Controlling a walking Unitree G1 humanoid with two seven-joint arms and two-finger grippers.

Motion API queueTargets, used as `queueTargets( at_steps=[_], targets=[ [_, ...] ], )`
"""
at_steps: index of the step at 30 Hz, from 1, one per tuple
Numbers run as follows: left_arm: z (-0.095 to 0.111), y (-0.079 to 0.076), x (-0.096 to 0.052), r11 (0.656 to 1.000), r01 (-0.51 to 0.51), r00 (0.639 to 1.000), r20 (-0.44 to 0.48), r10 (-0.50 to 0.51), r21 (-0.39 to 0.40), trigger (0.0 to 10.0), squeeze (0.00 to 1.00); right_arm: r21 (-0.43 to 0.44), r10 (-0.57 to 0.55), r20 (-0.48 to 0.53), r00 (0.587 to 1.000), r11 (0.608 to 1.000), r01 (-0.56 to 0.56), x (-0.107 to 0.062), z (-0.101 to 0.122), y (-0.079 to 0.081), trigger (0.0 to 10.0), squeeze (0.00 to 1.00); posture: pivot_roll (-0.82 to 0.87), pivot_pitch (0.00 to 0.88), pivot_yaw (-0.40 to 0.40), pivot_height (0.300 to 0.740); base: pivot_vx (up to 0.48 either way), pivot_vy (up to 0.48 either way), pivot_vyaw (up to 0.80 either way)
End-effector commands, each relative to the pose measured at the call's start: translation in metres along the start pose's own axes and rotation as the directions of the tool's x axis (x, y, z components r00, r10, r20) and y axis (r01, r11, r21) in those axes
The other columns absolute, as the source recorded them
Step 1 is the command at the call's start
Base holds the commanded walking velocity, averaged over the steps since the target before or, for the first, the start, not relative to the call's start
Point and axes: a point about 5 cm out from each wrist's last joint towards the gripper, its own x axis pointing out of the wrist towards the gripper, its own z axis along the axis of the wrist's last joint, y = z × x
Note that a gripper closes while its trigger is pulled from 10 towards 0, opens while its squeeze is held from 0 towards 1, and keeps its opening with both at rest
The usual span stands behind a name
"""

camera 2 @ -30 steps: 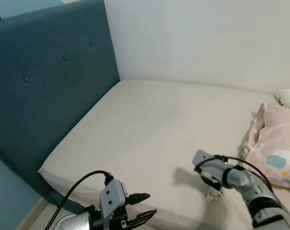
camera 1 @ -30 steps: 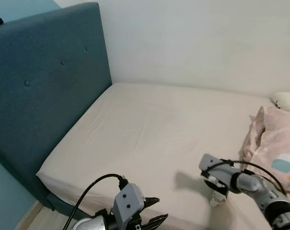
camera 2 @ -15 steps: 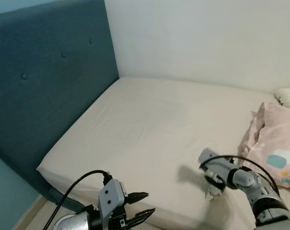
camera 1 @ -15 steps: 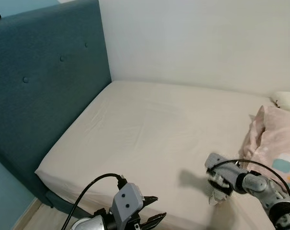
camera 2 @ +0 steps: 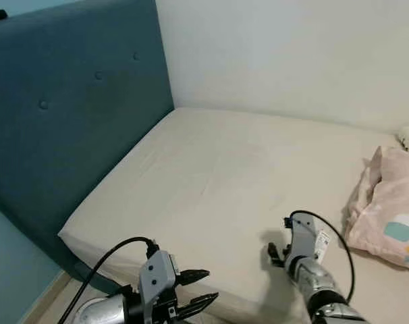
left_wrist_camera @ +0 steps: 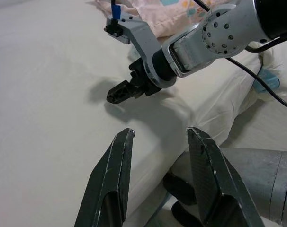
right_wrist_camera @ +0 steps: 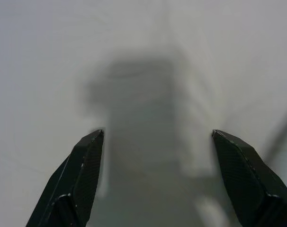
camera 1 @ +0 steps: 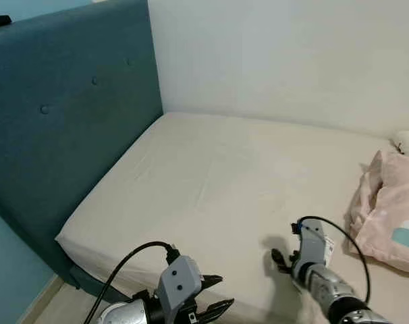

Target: Clean up the room

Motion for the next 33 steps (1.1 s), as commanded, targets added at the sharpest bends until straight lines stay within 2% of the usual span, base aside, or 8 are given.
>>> queueTargets(
  at_steps=[1, 6, 13, 16, 23, 26, 29, 33],
  targets=[
    [-0.003, -0.002, -0.003, 1.0, 0.016, 1.0, -0.019, -0.016, -0.012, 10.0, 0.0, 0.054, -0.066, -0.082, 0.994, 0.996, 0.071, -0.002, -0.022, -0.008, 10.0, 0.0, 0.11, 0.327, 0.043, 0.61, 0.0, 0.0, 0.0],
    [-0.004, 0.002, -0.003, 1.0, -0.003, 1.0, -0.018, 0.003, -0.025, 10.0, 0.0, 0.027, -0.158, -0.011, 0.987, 0.987, 0.158, -0.002, -0.008, -0.014, 10.0, 0.0, 0.11, 0.325, 0.042, 0.61, 0.0, 0.0, 0.0],
    [-0.004, 0.005, -0.003, 0.999, -0.022, 1.0, -0.018, 0.021, -0.034, 10.0, 0.0, -0.048, -0.138, 0.137, 0.981, 0.988, 0.145, -0.003, 0.03, -0.017, 10.0, 0.0, 0.1, 0.314, 0.038, 0.61, 0.0, 0.0, 0.0],
    [-0.003, 0.005, -0.002, 0.998, -0.021, 1.0, -0.008, 0.021, -0.051, 10.0, 0.0, -0.006, -0.224, 0.158, 0.962, 0.974, 0.228, -0.006, 0.036, -0.027, 10.0, 0.0, 0.1, 0.304, 0.037, 0.61, 0.0, 0.0, 0.0],
    [-0.002, 0.005, -0.001, 0.998, -0.015, 1.0, 0.0, 0.015, -0.067, 10.0, 0.0, 0.069, -0.346, 0.144, 0.927, 0.938, 0.339, -0.01, 0.032, -0.043, 10.0, 0.0, 0.1, 0.302, 0.04, 0.61, 0.0, 0.0, 0.0],
    [0.001, 0.003, 0.0, 0.995, -0.001, 1.0, 0.018, 0.003, -0.102, 10.0, 0.0, 0.097, -0.446, 0.109, 0.888, 0.894, 0.437, -0.015, 0.023, -0.061, 10.0, 0.0, 0.1, 0.304, 0.039, 0.61, 0.0, 0.0, 0.0],
    [0.015, -0.007, 0.007, 0.98, 0.046, 0.995, 0.097, -0.027, -0.192, 10.0, 0.0, 0.128, -0.592, 0.052, 0.804, 0.803, 0.583, -0.026, 0.009, -0.091, 10.0, 0.0, 0.1, 0.308, 0.036, 0.61, 0.0, 0.0, 0.0],
    [0.02, -0.014, 0.011, 0.98, 0.062, 0.992, 0.119, -0.04, -0.19, 10.0, 0.0, 0.095, -0.589, 0.041, 0.807, 0.806, 0.584, -0.027, 0.003, -0.093, 10.0, 0.0, 0.09, 0.308, 0.035, 0.61, 0.0, 0.0, 0.0]
  ],
)
